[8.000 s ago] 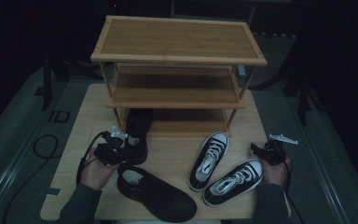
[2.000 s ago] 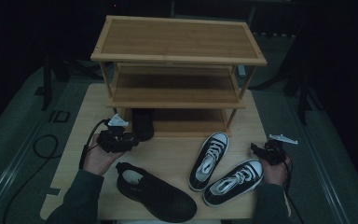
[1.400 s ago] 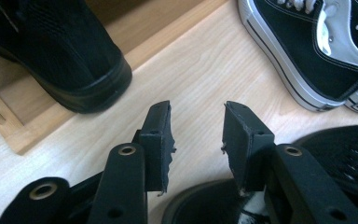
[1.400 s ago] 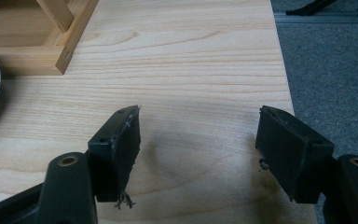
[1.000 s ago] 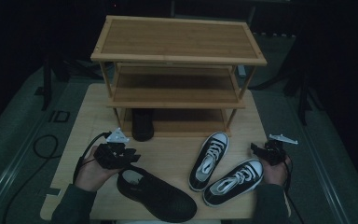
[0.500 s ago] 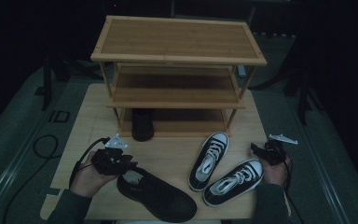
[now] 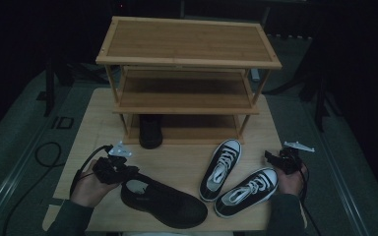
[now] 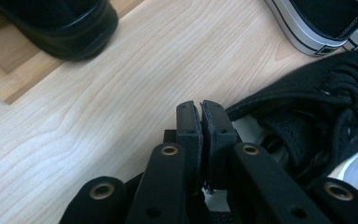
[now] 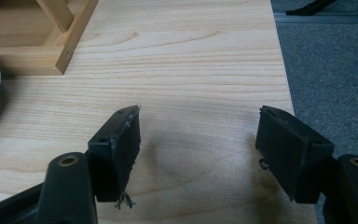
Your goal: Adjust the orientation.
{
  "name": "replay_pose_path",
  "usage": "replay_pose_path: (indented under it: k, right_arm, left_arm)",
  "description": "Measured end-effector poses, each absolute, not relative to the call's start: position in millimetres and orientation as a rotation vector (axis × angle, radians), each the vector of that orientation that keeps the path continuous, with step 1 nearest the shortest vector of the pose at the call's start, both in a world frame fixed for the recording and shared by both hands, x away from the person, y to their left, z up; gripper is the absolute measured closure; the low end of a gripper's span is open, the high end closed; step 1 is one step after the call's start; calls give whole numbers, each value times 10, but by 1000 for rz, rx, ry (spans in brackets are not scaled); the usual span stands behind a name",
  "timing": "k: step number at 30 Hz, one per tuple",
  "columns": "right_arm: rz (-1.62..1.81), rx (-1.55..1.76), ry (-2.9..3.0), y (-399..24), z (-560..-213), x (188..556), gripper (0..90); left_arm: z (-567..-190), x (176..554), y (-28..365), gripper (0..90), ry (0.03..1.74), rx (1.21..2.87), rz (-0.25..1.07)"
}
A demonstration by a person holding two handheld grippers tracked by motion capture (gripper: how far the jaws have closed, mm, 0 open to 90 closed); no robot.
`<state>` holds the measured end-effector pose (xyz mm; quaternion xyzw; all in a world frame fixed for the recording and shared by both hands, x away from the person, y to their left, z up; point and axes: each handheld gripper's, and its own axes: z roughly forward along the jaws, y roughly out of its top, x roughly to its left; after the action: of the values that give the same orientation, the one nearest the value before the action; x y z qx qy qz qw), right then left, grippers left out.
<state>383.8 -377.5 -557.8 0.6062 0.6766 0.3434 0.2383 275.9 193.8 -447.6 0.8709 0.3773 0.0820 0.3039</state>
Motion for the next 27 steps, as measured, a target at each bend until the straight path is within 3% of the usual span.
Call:
replay_pose_path:
  k: [15,27]
  right_arm:
    - [940,1660,1853,-3775,-5577,3838,305]
    - [944,1665,1850,-3776,-5578,3836,305]
  left_arm:
    - [-4492,2999,2521,870,1290,2167,338]
    - [-4501,2891,2705,869,1362,2117,370]
